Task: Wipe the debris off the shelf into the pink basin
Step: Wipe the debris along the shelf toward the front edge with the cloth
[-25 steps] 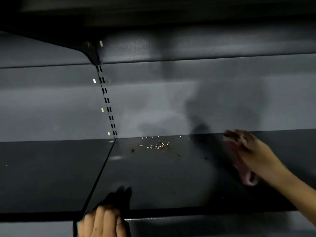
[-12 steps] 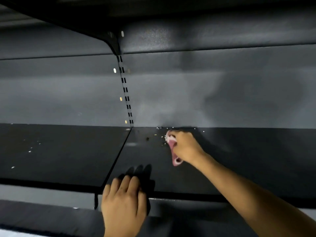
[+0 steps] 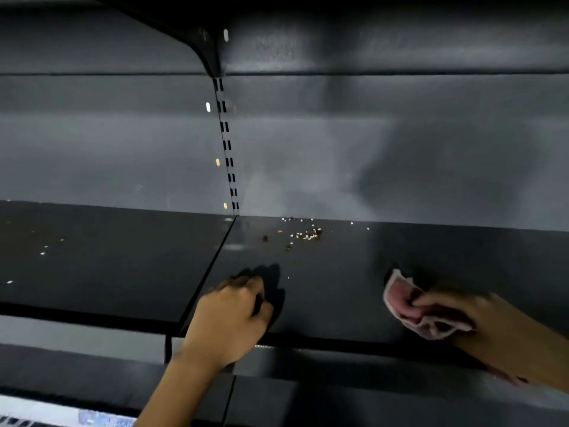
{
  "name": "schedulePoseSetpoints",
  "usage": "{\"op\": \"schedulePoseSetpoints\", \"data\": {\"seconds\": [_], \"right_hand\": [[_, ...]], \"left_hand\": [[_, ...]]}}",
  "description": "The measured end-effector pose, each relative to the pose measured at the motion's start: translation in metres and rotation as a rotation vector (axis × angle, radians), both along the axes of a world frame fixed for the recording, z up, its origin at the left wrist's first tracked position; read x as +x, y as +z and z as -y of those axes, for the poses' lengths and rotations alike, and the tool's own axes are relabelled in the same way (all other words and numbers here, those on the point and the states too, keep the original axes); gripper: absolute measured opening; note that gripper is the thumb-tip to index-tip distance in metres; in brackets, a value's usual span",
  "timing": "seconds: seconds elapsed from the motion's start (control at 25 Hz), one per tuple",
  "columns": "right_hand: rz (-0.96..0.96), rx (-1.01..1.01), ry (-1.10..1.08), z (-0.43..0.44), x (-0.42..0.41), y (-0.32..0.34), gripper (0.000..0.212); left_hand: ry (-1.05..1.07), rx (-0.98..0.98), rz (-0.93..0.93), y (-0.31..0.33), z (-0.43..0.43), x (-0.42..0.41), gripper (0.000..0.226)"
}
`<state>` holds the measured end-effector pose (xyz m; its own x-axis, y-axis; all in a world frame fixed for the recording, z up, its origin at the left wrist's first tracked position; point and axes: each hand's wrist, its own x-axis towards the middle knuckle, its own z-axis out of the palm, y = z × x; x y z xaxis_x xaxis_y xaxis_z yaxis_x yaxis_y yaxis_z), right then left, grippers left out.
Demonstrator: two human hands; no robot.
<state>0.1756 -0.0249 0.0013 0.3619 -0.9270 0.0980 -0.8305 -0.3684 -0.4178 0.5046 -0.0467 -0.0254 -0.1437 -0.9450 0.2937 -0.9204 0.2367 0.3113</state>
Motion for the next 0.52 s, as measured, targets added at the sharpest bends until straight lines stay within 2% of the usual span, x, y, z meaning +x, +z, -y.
{"op": "schedulePoseSetpoints", "data": {"seconds": [0.04,0.12,0.24,0.32,0.4,0.44,0.52], "right_hand": [[0.026,-0.007,0.086,0.000,0.012,-0.004,0.057],[0.046,-0.047,0.267,0.007,0.052,-0.010,0.043],[0.041,-0.185,0.384,0.044,0.128,-0.017,0.032],[0.019,-0.197,0.332,0.081,0.172,-0.010,0.033],[-0.081,-0.208,0.197,0.110,0.185,0.001,0.040],[-0.037,-0.228,0.100,0.118,0.176,0.007,0.040],[0.199,-0.282,-0.105,0.117,0.130,0.014,0.029]], "left_hand": [[-0.004,-0.019,-0.024,-0.002,0.000,-0.001,0.011],[-0.001,-0.015,-0.095,-0.005,0.001,0.001,0.011],[0.014,0.007,-0.173,-0.006,0.002,0.005,0.011],[-0.005,-0.013,-0.173,-0.004,0.001,0.005,0.014],[0.007,-0.023,-0.157,-0.004,-0.001,0.005,0.016],[0.014,-0.026,-0.149,-0.004,-0.001,0.005,0.016],[0.022,-0.040,-0.128,-0.006,-0.001,0.005,0.018]]}}
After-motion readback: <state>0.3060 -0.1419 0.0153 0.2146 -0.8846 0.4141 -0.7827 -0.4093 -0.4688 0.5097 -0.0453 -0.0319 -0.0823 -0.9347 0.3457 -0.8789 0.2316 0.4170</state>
